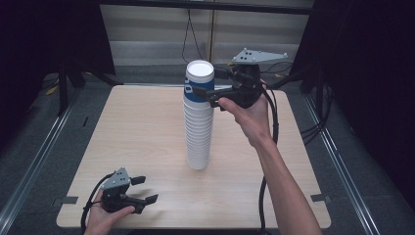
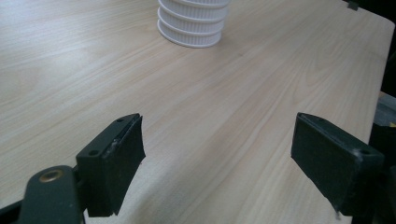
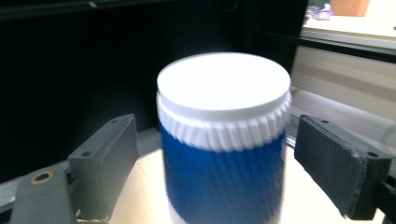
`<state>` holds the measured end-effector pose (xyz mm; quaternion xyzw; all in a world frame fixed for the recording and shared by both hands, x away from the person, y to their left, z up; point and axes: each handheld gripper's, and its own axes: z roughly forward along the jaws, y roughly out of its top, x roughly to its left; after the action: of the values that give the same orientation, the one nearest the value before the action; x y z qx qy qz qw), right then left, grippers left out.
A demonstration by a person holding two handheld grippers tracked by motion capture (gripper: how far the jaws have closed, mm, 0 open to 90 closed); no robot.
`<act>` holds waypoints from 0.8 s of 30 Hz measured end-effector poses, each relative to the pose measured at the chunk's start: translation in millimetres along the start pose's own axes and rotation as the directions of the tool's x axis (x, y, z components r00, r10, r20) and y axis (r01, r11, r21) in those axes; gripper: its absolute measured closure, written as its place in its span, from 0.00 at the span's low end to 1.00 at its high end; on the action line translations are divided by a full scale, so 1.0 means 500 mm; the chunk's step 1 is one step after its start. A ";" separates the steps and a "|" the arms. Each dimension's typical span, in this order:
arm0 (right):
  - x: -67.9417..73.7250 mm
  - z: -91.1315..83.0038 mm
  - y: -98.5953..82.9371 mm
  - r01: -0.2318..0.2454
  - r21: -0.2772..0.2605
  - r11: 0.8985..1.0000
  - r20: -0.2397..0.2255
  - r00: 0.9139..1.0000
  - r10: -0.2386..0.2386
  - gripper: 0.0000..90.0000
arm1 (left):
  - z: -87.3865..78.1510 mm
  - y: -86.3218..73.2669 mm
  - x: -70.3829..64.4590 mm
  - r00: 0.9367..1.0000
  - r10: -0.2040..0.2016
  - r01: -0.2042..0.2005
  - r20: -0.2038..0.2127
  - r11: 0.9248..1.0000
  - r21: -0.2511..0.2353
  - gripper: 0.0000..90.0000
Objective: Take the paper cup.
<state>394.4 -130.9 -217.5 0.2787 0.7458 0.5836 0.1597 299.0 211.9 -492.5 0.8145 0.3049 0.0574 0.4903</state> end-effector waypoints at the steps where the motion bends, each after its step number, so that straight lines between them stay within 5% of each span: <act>1: 0.001 0.002 0.003 -0.004 -0.003 1.000 -0.006 1.000 0.004 0.15 | 0.001 0.000 0.001 1.000 0.000 0.000 0.001 1.000 0.004 0.19; 24: 0.000 0.038 0.017 0.028 0.046 0.999 0.024 0.999 -0.029 0.28 | -0.003 -0.001 0.001 1.000 0.000 0.000 0.005 1.000 0.001 0.19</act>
<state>407.1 -114.6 -214.5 0.2788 0.7608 0.5606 0.1706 298.8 213.5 -492.6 0.8147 0.3037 0.0551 0.4908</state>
